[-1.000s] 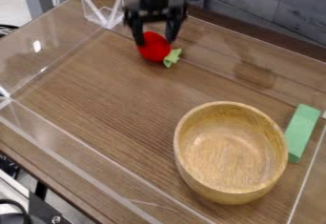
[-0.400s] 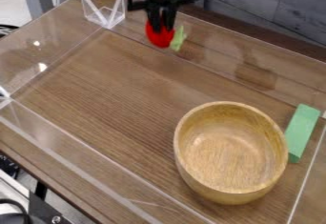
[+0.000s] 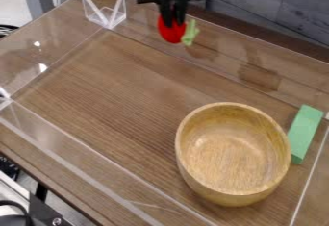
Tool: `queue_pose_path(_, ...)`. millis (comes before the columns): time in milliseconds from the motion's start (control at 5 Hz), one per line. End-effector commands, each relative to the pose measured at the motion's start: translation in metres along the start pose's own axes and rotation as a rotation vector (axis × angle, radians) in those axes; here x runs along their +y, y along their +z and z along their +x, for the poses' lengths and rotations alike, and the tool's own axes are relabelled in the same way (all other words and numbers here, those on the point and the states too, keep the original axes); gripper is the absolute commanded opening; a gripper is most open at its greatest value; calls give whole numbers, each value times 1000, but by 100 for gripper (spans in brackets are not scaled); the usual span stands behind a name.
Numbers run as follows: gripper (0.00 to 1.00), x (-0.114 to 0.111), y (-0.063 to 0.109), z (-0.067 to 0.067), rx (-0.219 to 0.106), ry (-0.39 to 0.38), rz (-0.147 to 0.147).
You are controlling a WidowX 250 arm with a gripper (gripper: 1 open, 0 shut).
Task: Move the red fruit to the right
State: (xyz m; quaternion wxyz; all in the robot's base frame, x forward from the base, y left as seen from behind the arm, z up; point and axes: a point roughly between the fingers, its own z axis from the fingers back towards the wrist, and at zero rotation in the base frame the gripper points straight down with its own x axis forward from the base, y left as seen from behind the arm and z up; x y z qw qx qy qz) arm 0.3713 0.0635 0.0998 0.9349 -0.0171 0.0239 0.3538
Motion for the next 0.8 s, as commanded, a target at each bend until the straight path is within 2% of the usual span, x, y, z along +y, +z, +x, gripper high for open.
queue_pose_path(0, 0, -12, 20, -13, -68, 14, -44)
queue_pose_path(200, 0, -24, 14, -23, -53, 55, -50)
queue_pose_path(600, 0, -53, 16, -48, -38, 99, -68)
